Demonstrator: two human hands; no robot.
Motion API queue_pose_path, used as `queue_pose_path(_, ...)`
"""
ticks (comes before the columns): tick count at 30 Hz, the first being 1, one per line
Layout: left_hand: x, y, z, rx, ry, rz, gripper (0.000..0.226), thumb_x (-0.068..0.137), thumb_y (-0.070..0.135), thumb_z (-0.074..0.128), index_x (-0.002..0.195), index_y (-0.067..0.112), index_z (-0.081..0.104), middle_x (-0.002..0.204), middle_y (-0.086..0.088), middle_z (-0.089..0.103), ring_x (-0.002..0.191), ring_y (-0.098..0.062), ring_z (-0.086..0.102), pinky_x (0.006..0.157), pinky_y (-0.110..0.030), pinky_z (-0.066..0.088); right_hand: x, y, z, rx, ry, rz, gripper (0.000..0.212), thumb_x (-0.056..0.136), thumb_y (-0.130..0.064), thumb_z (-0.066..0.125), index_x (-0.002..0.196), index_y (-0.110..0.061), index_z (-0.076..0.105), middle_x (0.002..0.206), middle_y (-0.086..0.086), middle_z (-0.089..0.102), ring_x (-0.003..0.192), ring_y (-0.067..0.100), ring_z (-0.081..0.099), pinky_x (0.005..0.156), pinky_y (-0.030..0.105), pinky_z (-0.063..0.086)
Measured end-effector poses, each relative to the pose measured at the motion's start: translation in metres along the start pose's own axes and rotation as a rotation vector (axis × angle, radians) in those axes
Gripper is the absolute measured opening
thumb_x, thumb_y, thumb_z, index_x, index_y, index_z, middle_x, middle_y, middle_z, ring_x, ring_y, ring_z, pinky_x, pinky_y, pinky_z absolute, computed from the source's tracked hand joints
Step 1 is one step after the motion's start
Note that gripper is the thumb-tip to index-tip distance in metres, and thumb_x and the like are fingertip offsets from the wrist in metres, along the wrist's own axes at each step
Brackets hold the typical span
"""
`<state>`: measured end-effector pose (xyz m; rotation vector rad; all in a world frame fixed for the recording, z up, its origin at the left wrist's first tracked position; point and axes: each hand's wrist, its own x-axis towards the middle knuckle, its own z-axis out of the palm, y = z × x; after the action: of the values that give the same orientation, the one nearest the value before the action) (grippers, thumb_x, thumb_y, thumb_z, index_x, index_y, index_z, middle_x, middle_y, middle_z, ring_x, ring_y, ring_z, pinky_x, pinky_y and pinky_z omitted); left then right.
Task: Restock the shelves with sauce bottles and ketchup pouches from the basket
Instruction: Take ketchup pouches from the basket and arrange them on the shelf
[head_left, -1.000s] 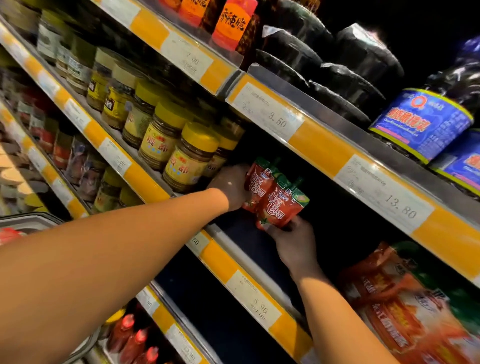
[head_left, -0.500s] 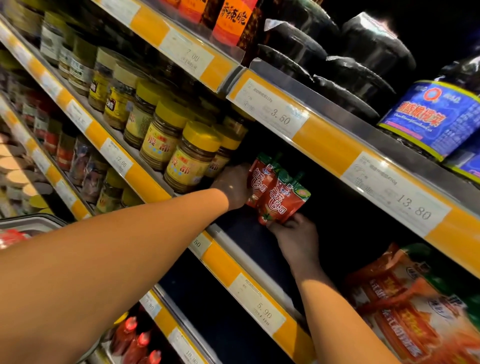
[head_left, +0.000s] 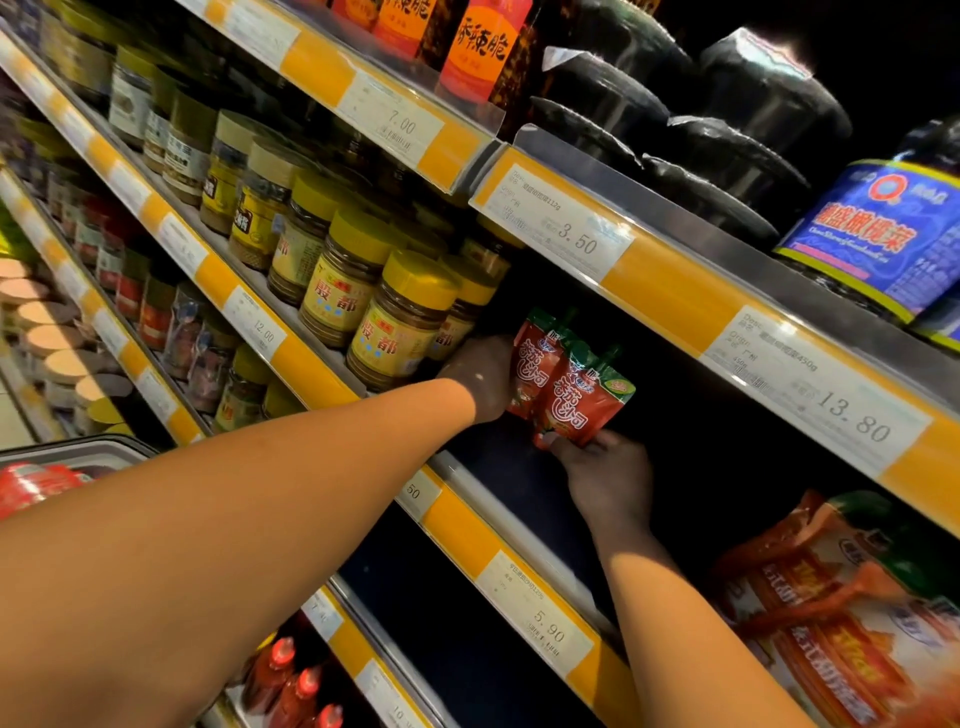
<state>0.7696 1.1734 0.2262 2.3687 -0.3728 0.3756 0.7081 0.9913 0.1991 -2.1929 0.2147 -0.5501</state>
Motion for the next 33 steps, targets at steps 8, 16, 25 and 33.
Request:
queue_pose_path(8, -0.005, -0.003, -0.01, -0.04, -0.024, -0.043, 0.056, 0.098, 0.019, 0.064, 0.148, 0.009, 0.042, 0.14, -0.016, 0.06, 0.128, -0.035, 0.059, 0.104, -0.045, 0.051, -0.01, -0.007, -0.008, 0.008, -0.067, 0.016, 0.02, 0.075, -0.036, 0.09, 0.072, -0.046, 0.074, 0.071, -0.03, 0.071, 0.072, -0.001, 0.071, 0.08, 0.032, 0.056)
queue_pose_path(16, -0.045, 0.006, -0.034, -0.101, -0.007, 0.008, 0.05, 0.098, 0.032, 0.064, 0.142, 0.011, 0.051, 0.133, -0.017, 0.065, 0.121, -0.039, 0.062, 0.096, -0.042, 0.054, -0.03, -0.019, -0.034, 0.122, -0.112, 0.186, 0.056, 0.083, -0.048, 0.082, 0.127, -0.025, 0.056, 0.105, -0.002, 0.071, 0.093, 0.017, 0.071, 0.078, 0.033, 0.059)
queue_pose_path(25, -0.18, 0.01, -0.094, -0.425, 0.184, 0.227, 0.036, 0.098, 0.047, 0.058, 0.132, 0.034, 0.063, 0.129, 0.021, 0.064, 0.123, 0.006, 0.055, 0.1, -0.016, 0.045, -0.119, -0.066, -0.057, -0.053, 0.152, -0.177, 0.038, 0.093, -0.037, 0.07, 0.127, -0.023, 0.063, 0.119, -0.005, 0.066, 0.112, 0.013, 0.063, 0.094, 0.033, 0.052)
queue_pose_path(33, -0.301, -0.105, -0.111, -0.336, 0.171, -0.109, 0.04, 0.101, 0.049, 0.059, 0.139, 0.039, 0.061, 0.143, 0.02, 0.057, 0.132, 0.0, 0.05, 0.105, -0.033, 0.047, -0.241, -0.096, 0.015, -0.229, -0.219, -0.533, 0.042, 0.096, -0.038, 0.065, 0.137, -0.031, 0.054, 0.134, -0.016, 0.053, 0.127, 0.005, 0.047, 0.104, 0.026, 0.039)
